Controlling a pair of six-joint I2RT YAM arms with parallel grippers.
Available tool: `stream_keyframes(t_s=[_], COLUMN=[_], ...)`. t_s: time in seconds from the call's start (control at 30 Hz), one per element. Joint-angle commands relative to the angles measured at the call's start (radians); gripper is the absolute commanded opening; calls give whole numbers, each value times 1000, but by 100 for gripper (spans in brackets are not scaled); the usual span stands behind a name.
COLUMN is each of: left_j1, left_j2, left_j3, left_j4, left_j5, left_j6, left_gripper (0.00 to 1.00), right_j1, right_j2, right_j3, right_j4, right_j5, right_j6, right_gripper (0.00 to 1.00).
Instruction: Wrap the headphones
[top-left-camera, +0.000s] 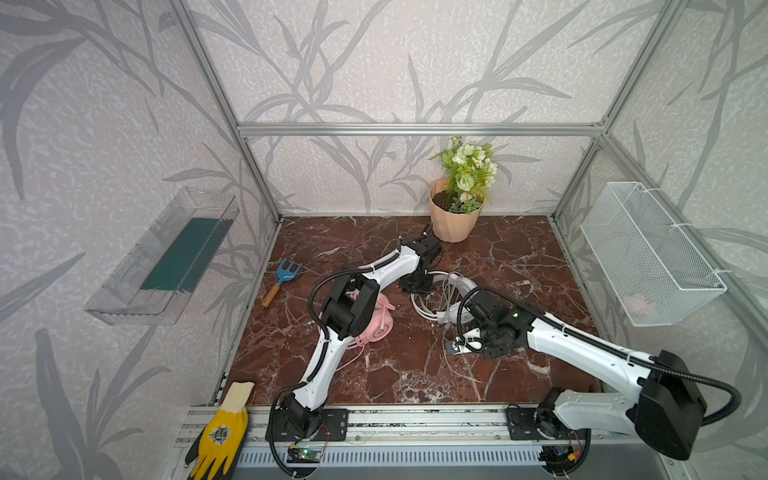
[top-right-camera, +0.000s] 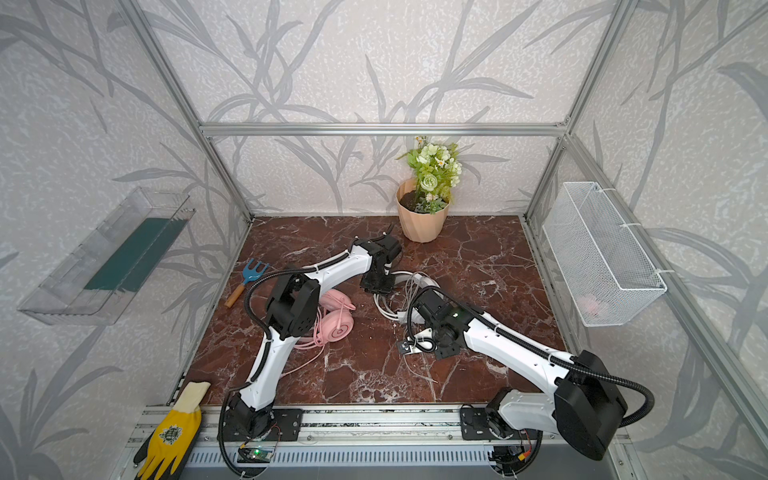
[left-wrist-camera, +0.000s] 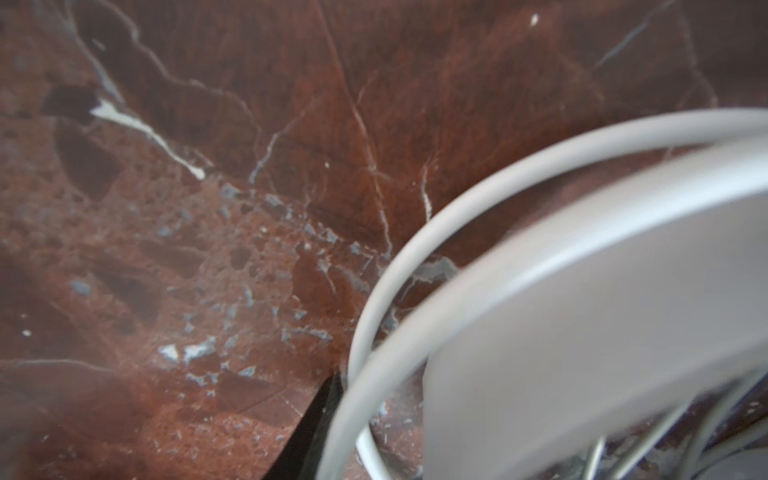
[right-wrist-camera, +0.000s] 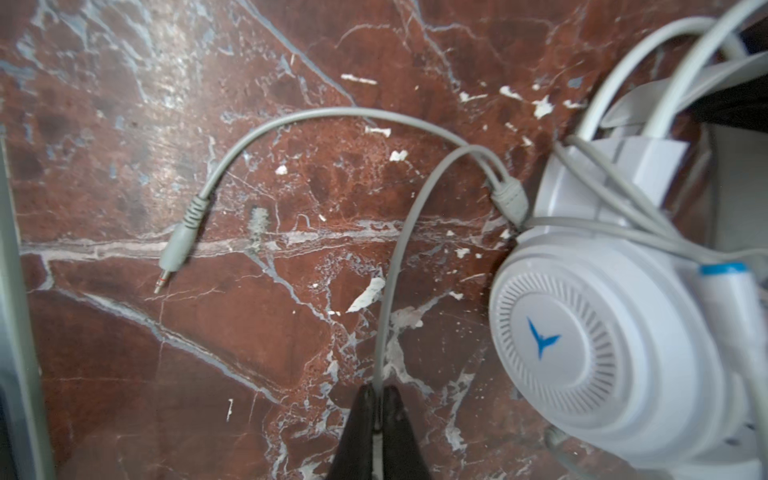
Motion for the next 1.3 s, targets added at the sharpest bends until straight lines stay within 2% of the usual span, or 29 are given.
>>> stream_keyframes(t_s=[0.0,0.1,0.2,0.27,0.37,0.43,0.47,0.6,0.73,0.8,1.0,1.27], left_j1=[6,10,13,16,23,27,28,30,30,31,30,30], left_j2=[-41,-45,-48,-53,-71,-80,-83,-96,-92,-93,-94,-97], left_j3=[-22,-22,-25,-33,-58,-73,-79,-105,-107,-112,-126,-135], left_j4=[-23,-23,-19,-14,5,13,18,44,43,45,49,54], left_j5=[-13,-9,-4,-8,-14,-8,-6,23,28,27,20,23], left_j6=[-35,-40,-49,-56,-66,-69,-68,-59,-54,-54,-43,-42], left_gripper=[37,37,37,37,38,38,38,38,38,38,38,38], right_j1=[1,0,1,1,1,8,19,108,183,193,230,233], right_j2=[17,3,-14,-11,-2,5,6,-9,13,33,106,257], right_j3=[11,54,119,170,234,257,257,194,127,92,1,16], right_j4=[-61,-66,-76,-62,17,56,77,151,124,112,214,310], right_j5=[-47,-99,-170,-211,-281,-332,-321,-173,-58,-49,-51,-84], right_j6=[25,69,139,248,507,663,765,1082,1295,1369,1458,1471], right_gripper=[28,44,64,72,76,77,77,77,76,72,70,64])
